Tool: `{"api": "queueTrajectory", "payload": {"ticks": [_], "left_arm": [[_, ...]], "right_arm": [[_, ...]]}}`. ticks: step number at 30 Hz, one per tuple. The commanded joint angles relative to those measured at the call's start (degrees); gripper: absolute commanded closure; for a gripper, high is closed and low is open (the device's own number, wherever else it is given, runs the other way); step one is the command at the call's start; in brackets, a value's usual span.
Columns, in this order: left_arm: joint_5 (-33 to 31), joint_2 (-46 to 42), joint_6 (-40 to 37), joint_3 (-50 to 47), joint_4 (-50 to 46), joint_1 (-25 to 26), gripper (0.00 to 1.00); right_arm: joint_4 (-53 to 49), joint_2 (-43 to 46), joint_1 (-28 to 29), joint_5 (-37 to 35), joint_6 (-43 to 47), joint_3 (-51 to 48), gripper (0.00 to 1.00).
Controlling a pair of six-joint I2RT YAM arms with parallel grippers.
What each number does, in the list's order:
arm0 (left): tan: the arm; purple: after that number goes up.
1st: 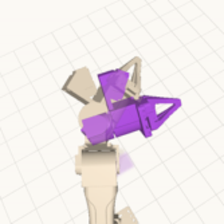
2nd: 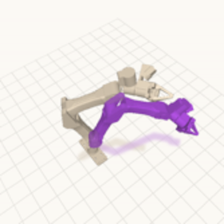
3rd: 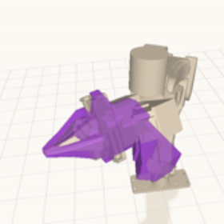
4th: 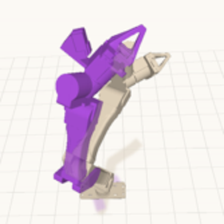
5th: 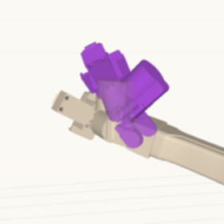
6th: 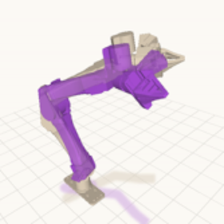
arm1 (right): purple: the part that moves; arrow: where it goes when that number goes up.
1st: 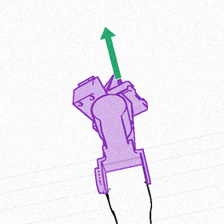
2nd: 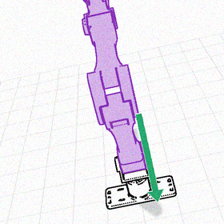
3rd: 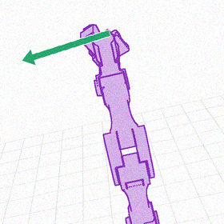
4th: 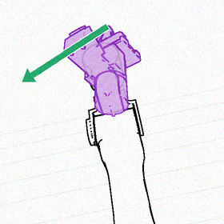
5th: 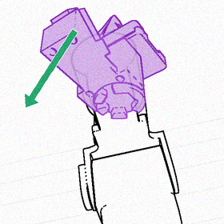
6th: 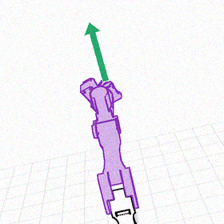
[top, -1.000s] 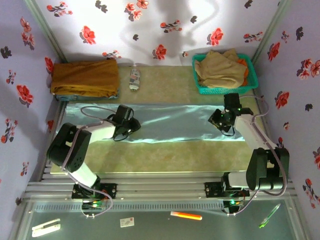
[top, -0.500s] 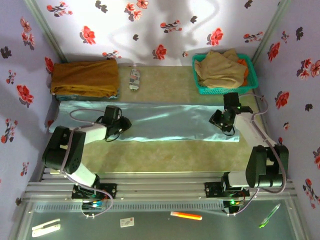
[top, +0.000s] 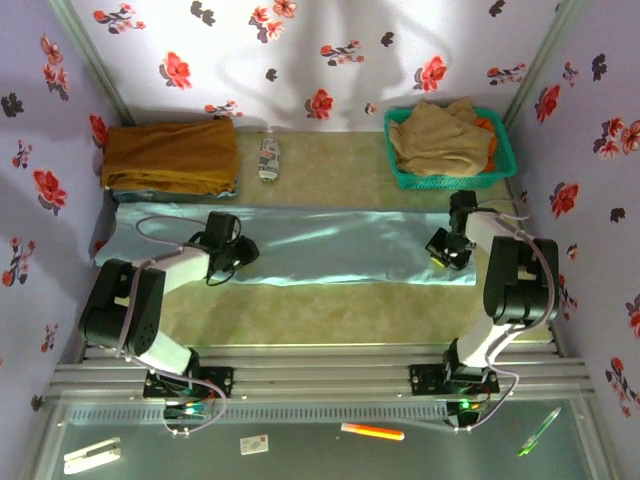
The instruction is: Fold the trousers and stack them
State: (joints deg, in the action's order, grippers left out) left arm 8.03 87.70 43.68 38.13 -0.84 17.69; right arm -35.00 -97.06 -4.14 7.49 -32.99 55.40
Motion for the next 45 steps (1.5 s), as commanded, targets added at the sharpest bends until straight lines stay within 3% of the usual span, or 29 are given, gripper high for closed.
{"api": "queueTrajectory", "payload": {"ticks": [1, 3, 5, 7, 13, 20, 23, 26, 30, 34, 39, 41, 43, 45], "left_arm": [[0.2, -1.4, -1.1, -1.8, -2.3, -1.0, 0.76], [1.5, -1.5, -0.6, -2.1, -1.6, -1.2, 0.75], [2.8, -1.9, -0.3, -1.8, -1.5, -1.2, 0.73], [4.5, -2.7, 0.2, -1.3, -1.5, -1.2, 0.65], [7.0, -7.9, -1.1, 0.4, -5.2, -1.2, 0.41], [7.4, -12.3, -2.3, 1.2, -8.4, -1.6, 0.33], [8.2, -12.2, -2.1, 1.2, -8.5, -1.6, 0.33], [8.8, -12.2, -1.7, 0.9, -8.3, -1.6, 0.33], [9.2, -11.9, -0.9, 0.2, -8.6, -1.9, 0.32], [10.3, -11.2, -1.4, 1.0, -9.4, -2.5, 0.31], [10.7, -14.0, -0.9, -0.7, -8.8, -3.7, 0.30], [10.7, -15.4, -0.8, -1.3, -9.4, -4.9, 0.30], [11.5, -16.6, -1.0, -1.5, -10.0, -6.0, 0.30], [11.6, -17.7, -1.4, -1.1, -11.0, -6.7, 0.30]], "right_arm": [[0.0, -2.3, -2.1, 1.1, 0.4, 1.1, 0.98], [-1.6, -0.2, -2.3, 1.0, 1.0, 2.8, 0.95], [-4.1, 3.2, -2.4, -3.2, 1.1, 5.6, 0.86], [-6.7, 5.2, -3.4, -7.7, 1.1, 9.2, 0.71], [-10.5, -0.1, -8.3, -10.3, 3.6, 19.7, 0.53], [-16.1, -12.5, -9.3, -7.1, 9.0, 30.4, 0.48], [-15.6, -12.7, -9.3, -6.5, 8.9, 27.5, 0.42], [-13.1, -9.7, -9.1, -5.7, 7.3, 20.6, 0.27], [-10.5, -4.1, -8.6, -6.8, 7.5, 11.7, 0.16], [-11.3, -6.1, -8.6, -4.7, 7.9, 10.9, 0.17], [-8.9, -9.8, -8.1, 3.4, 8.7, 11.4, 0.29], [-8.9, -10.2, -8.0, 3.3, 8.8, 11.5, 0.42], [-9.0, -10.4, -8.1, 3.1, 8.5, 11.7, 0.63], [-8.8, -10.1, -8.2, 3.6, 8.1, 11.7, 0.77]]}}
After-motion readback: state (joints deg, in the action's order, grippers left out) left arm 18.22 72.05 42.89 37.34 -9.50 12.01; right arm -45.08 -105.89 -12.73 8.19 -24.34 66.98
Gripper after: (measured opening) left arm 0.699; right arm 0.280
